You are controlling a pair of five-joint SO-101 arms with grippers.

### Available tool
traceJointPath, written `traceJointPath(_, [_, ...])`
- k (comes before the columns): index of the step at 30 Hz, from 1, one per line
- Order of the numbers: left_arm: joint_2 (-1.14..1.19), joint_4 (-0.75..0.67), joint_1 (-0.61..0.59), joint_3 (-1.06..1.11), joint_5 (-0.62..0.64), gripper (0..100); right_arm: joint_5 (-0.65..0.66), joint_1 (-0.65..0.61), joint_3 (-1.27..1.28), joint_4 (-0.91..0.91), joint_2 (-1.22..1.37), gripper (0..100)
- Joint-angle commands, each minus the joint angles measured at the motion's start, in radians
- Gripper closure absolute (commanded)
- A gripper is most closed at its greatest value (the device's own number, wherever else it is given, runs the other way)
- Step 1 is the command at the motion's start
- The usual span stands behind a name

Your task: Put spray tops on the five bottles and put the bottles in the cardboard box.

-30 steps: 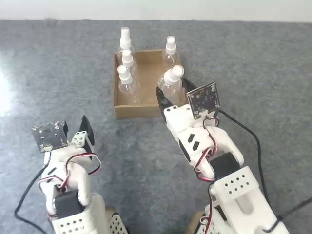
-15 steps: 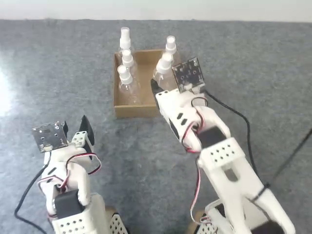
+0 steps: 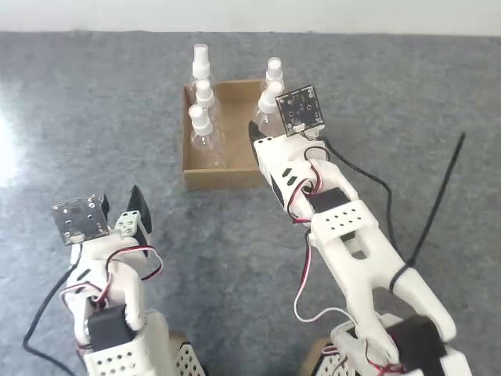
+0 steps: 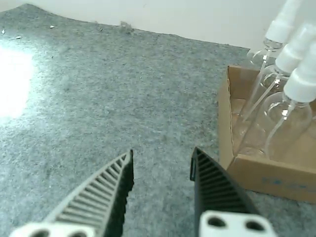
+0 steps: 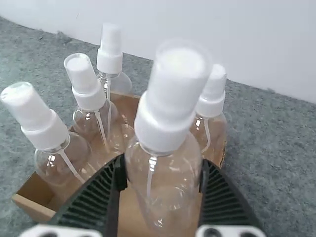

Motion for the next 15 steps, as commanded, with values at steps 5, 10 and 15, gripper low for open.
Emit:
traceJointPath(5, [-0.015, -0.005, 0.002, -0.007, -0.009, 82, -0.008, 0.024, -0.08, -0.128, 0.081, 91.5])
traceJointPath(10, [-0.015, -0.005, 0.0, -0.007, -0.009, 82, -0.008, 0.038, -0.109, -0.142, 0.139, 91.5])
traceJointPath(15, [-0.015, -0.005, 0.002, -0.005, -0.009, 82, -0.008, 0.042, -0.147, -0.142, 0.199, 91.5])
